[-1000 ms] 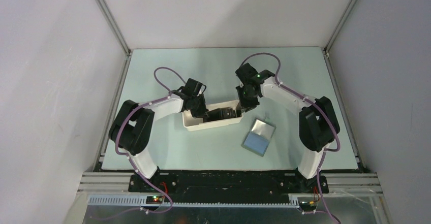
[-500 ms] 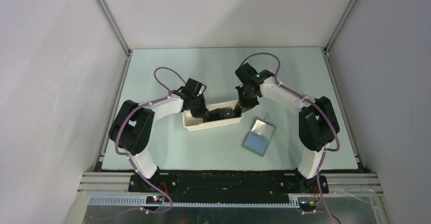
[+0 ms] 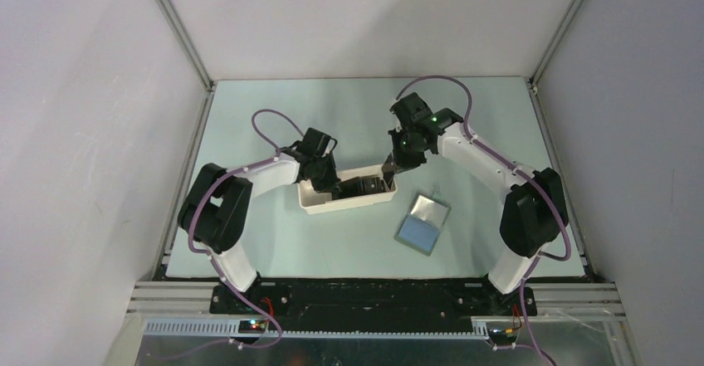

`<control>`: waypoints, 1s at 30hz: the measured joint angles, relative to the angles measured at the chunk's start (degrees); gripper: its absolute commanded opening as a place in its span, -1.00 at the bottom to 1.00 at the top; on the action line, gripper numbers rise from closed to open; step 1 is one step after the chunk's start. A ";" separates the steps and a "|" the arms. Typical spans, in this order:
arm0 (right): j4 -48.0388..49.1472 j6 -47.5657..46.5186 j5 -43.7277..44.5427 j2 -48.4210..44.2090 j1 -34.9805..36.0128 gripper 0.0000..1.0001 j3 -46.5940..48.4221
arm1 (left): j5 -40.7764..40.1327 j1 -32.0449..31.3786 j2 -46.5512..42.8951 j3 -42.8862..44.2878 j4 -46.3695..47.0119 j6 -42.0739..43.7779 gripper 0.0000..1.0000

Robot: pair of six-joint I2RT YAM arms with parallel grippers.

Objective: Put the credit cards into the card holder
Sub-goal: Pick up the credit card from the storage box.

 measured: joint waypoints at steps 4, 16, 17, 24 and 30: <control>-0.02 0.00 -0.66 -0.17 -0.31 -1.00 0.00 | -0.04 -0.37 0.00 0.57 -0.55 1.29 -0.79; 0.00 -0.02 -4.87 -0.66 -2.36 -1.00 0.00 | 1.53 -3.15 -3.21 6.19 -0.96 6.21 0.35; 0.02 -0.02 -5.22 -0.85 -2.60 -1.00 0.00 | 1.88 -3.39 -4.22 6.40 -0.63 6.51 0.38; 0.79 -0.11 -7.93 -2.10 -4.37 -1.00 -0.63 | 5.05 -5.03 -6.27 6.69 3.28 8.46 0.49; 3.76 -0.44 -11.41 -2.78 -5.38 -1.00 -4.50 | 8.24 -5.16 -6.27 6.01 8.20 7.87 0.49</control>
